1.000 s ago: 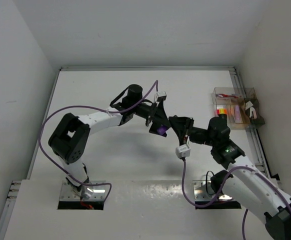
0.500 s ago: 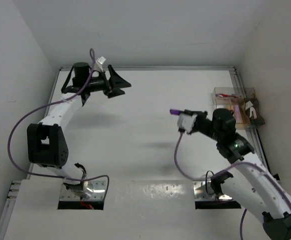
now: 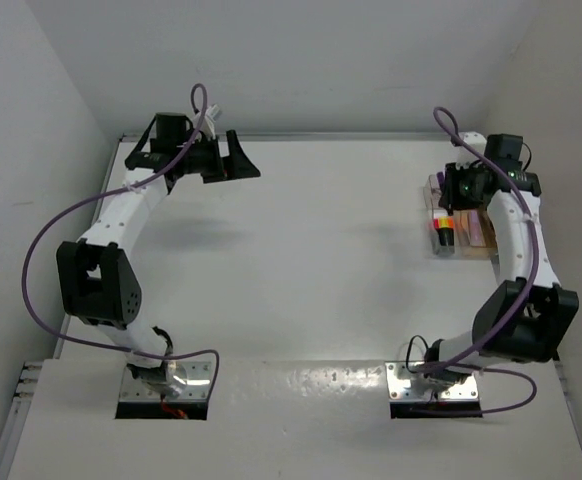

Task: Sort the stationery into containers
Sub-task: Place the stationery into the container

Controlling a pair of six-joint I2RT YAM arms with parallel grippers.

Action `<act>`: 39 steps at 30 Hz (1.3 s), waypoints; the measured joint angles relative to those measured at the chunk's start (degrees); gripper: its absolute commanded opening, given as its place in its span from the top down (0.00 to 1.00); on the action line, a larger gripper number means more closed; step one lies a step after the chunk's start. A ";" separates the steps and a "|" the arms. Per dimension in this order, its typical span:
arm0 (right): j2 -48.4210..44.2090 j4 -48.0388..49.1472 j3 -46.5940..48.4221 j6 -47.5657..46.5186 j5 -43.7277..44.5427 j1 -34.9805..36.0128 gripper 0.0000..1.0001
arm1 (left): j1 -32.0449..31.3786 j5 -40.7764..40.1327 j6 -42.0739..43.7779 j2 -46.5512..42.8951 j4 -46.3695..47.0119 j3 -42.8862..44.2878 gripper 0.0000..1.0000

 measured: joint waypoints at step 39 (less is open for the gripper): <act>18.16 5.33 -2.40 1.01 4.50 -6.75 0.25 | -1.42 -7.32 11.56 4.09 -9.42 7.89 0.00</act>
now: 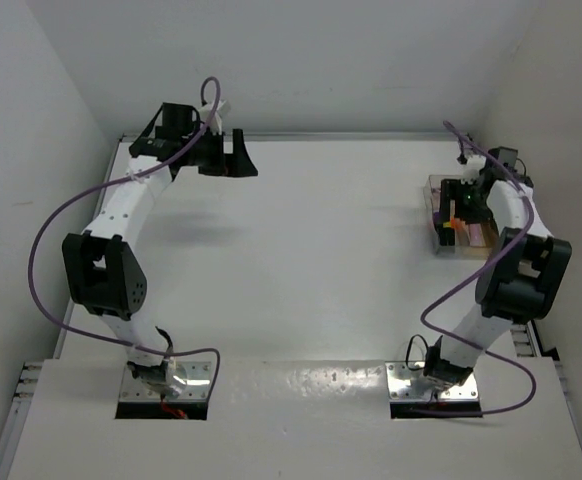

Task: Sort the stationery into containers
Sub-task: Place the stationery into the container

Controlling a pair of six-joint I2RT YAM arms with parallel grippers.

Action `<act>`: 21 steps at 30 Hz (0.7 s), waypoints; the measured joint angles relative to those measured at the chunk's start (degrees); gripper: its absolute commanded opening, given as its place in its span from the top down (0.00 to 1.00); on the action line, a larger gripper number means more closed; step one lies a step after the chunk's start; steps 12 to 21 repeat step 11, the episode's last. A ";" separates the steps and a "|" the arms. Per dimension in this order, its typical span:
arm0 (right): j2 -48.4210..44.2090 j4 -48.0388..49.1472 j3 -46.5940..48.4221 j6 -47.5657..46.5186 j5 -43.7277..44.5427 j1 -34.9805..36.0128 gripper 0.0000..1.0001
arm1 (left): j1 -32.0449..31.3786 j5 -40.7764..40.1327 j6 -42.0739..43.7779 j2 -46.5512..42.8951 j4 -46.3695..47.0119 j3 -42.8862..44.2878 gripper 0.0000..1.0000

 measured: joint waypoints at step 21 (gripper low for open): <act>-22.10 -8.00 17.81 9.86 -16.31 12.50 0.19 | 7.06 -2.29 4.13 -3.61 -3.52 -2.80 0.00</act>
